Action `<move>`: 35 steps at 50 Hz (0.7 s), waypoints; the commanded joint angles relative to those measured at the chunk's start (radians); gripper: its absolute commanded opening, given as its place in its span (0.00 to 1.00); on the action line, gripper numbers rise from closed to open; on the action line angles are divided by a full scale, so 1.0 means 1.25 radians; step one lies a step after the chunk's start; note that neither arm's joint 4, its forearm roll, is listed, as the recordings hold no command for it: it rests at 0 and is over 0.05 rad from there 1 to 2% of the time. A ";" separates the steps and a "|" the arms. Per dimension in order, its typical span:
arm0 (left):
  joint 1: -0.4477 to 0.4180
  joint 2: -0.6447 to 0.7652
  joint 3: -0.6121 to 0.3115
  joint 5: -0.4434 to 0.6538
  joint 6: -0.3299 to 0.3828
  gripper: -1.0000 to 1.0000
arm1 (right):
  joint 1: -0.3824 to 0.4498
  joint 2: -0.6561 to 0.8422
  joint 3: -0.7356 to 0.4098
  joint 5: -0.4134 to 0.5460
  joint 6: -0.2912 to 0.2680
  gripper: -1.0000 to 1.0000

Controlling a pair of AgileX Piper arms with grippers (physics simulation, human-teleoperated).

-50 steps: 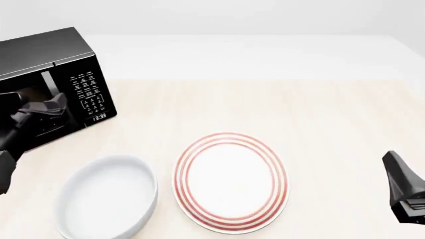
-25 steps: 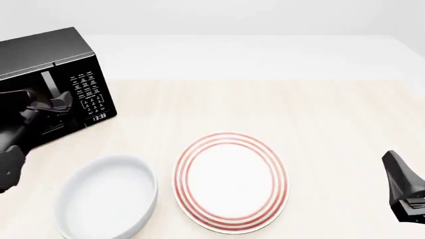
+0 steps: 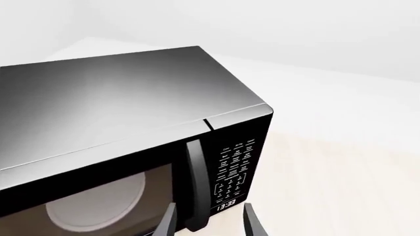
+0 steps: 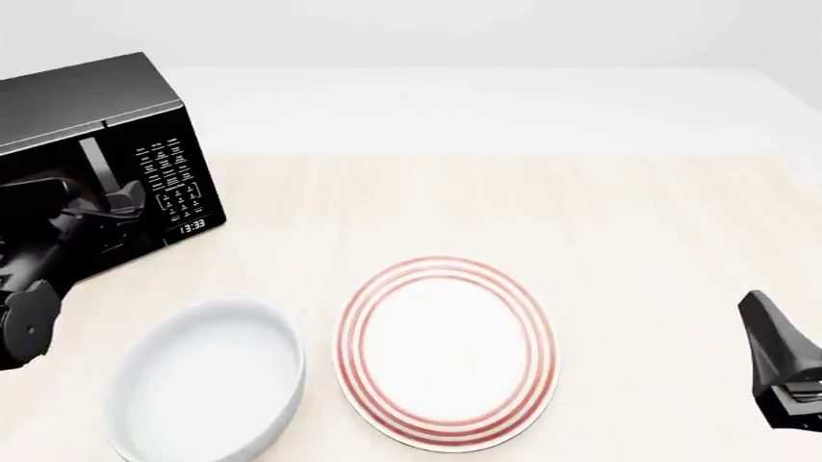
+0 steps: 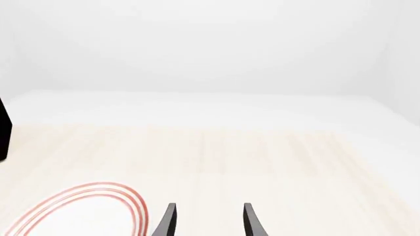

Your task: Open the microwave.

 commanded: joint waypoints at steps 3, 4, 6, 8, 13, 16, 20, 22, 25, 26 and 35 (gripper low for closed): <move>0.001 0.039 -0.009 -0.026 -0.010 1.00 | 0.000 0.001 0.000 -0.001 -0.002 1.00; 0.001 0.043 -0.010 -0.028 -0.011 1.00 | 0.000 0.001 0.000 0.000 -0.002 1.00; 0.002 0.044 -0.010 -0.029 -0.012 1.00 | 0.000 0.000 0.001 0.000 -0.003 1.00; 0.005 0.045 -0.009 -0.032 -0.013 1.00 | -0.002 0.004 0.001 -0.002 -0.002 1.00; 0.003 0.056 -0.013 -0.036 -0.014 1.00 | -0.002 0.009 0.001 -0.006 -0.003 1.00; 0.004 0.060 -0.014 -0.040 -0.015 1.00 | -0.002 0.009 0.001 -0.007 -0.003 1.00; 0.010 0.066 -0.016 -0.048 -0.017 1.00 | -0.002 0.013 0.001 -0.010 -0.004 1.00; 0.011 0.081 -0.022 -0.050 -0.027 1.00 | -0.005 0.019 0.001 -0.015 -0.003 1.00; 0.012 0.083 -0.022 -0.051 -0.029 1.00 | -0.005 0.019 0.001 -0.015 -0.003 1.00; 0.013 0.084 -0.022 -0.051 -0.028 1.00 | -0.005 0.019 0.001 -0.016 -0.004 1.00; 0.015 0.098 -0.023 -0.059 -0.033 1.00 | -0.004 0.021 0.001 -0.016 -0.002 1.00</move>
